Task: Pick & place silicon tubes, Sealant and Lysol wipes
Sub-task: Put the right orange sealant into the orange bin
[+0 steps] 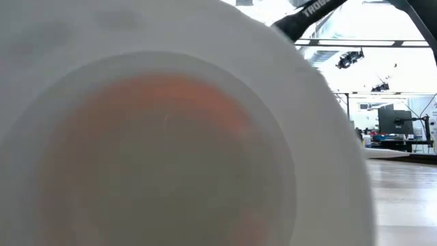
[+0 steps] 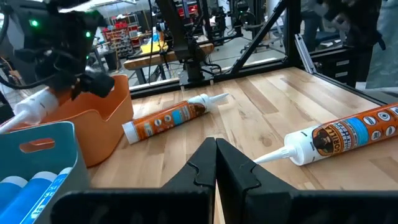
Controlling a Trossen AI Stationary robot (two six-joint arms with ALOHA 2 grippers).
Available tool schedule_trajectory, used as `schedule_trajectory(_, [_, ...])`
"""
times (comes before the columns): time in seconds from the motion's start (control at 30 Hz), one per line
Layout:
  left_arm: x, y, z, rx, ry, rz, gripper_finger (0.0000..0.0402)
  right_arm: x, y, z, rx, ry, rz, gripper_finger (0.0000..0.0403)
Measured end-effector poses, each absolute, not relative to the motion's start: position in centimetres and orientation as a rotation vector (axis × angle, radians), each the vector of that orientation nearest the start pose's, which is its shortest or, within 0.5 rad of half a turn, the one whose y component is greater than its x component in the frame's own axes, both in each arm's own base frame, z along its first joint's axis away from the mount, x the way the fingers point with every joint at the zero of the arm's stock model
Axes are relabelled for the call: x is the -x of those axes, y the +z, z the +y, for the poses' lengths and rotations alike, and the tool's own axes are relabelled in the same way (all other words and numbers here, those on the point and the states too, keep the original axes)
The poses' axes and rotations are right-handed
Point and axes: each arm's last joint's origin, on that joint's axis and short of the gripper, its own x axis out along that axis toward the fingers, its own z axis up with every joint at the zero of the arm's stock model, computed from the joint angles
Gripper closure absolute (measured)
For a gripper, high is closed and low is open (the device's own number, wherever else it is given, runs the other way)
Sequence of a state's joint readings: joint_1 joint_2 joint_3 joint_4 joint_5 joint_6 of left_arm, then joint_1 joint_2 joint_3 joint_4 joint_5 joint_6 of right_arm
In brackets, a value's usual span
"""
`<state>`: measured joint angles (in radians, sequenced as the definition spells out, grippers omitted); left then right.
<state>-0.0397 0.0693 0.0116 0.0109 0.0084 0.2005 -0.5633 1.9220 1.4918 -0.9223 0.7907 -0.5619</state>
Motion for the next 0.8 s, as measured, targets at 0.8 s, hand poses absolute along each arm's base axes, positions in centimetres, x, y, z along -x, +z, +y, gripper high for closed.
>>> schedule_trajectory(0.8, [-10.1, 16.3, -0.4, -0.201, -0.053, 0.042, 0.0401, -30.1, 19.7, -22.2, 0.659, -0.682, 1.676, 0.0142])
